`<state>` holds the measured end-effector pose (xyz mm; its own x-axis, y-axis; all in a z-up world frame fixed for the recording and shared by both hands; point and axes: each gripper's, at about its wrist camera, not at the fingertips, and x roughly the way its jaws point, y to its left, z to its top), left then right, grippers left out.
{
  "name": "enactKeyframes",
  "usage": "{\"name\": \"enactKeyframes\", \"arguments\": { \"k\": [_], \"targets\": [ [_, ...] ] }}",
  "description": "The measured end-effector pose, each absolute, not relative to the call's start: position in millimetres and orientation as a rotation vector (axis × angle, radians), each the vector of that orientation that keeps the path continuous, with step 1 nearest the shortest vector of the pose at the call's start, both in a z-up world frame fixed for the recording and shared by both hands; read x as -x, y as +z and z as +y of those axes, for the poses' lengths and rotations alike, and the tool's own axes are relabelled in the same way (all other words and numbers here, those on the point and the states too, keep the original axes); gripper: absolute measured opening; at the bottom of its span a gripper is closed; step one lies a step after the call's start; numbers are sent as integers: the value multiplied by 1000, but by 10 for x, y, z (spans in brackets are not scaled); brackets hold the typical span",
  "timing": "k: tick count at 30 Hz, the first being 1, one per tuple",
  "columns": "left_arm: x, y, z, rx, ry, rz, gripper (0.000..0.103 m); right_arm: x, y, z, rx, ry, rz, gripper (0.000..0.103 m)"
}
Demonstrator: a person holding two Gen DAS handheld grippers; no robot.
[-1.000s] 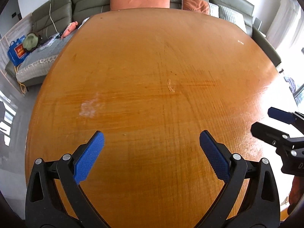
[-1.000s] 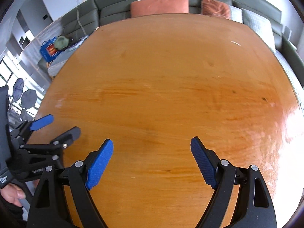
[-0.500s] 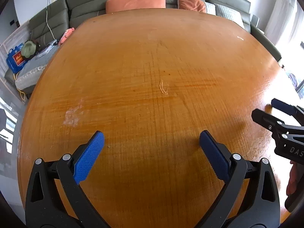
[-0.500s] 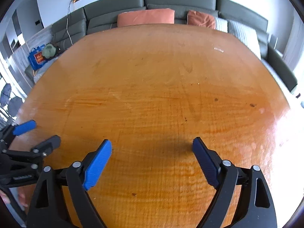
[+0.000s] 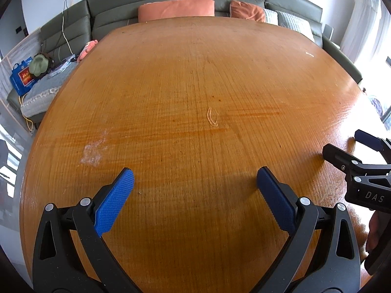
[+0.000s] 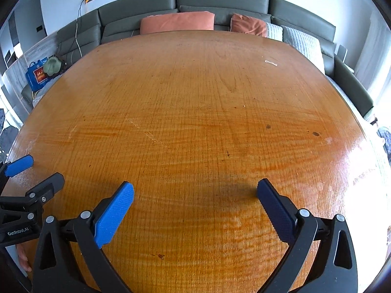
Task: Collect trash
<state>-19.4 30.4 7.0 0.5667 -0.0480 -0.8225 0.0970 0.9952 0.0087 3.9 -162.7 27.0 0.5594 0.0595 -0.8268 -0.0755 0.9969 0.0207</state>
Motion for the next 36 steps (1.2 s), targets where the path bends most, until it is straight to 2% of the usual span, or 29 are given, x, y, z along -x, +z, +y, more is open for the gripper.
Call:
{"name": "enactKeyframes", "arguments": {
  "k": [36],
  "targets": [
    [194,64,282,-59,-85,963,97,-40,280,-1621,18,79,974,100]
  ]
}}
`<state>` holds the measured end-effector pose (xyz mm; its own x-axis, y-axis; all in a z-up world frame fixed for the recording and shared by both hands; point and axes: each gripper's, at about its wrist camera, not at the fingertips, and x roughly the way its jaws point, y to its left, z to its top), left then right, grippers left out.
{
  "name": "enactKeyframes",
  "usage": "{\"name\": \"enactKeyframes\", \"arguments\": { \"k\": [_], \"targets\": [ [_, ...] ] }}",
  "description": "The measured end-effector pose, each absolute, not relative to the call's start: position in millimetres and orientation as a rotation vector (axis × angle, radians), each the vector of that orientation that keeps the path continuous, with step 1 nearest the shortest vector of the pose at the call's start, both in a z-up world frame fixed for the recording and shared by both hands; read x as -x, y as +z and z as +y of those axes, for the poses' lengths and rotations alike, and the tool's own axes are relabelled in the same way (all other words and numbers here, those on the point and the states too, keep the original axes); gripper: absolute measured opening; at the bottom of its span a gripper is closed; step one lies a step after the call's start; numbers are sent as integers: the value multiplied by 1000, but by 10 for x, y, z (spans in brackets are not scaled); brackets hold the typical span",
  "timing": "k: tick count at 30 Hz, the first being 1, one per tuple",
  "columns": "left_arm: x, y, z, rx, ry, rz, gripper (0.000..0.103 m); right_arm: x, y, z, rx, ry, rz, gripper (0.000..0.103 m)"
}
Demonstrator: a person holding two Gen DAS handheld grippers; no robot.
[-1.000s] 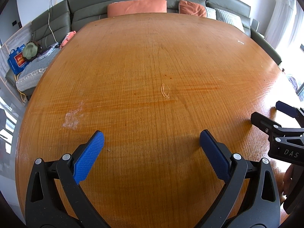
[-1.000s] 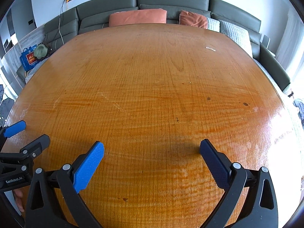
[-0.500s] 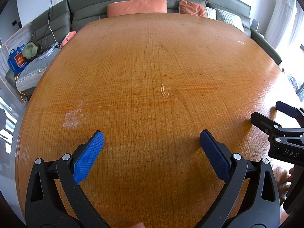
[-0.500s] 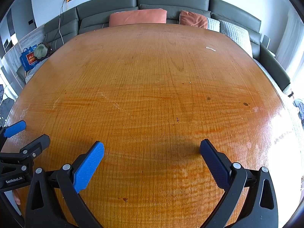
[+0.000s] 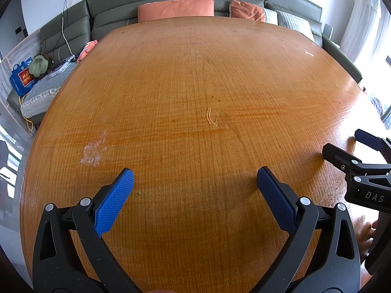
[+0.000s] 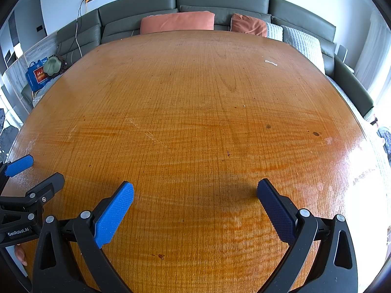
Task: Collect trash
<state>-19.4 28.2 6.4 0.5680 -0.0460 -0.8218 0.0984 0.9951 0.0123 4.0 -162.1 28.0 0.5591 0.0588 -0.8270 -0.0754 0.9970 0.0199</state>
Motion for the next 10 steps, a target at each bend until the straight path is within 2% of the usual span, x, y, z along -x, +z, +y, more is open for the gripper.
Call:
{"name": "enactKeyframes", "arguments": {
  "k": [10],
  "targets": [
    [200,64,270,-58,-85,963,97,-41,281,-1618,18,79,974,100]
  ]
}}
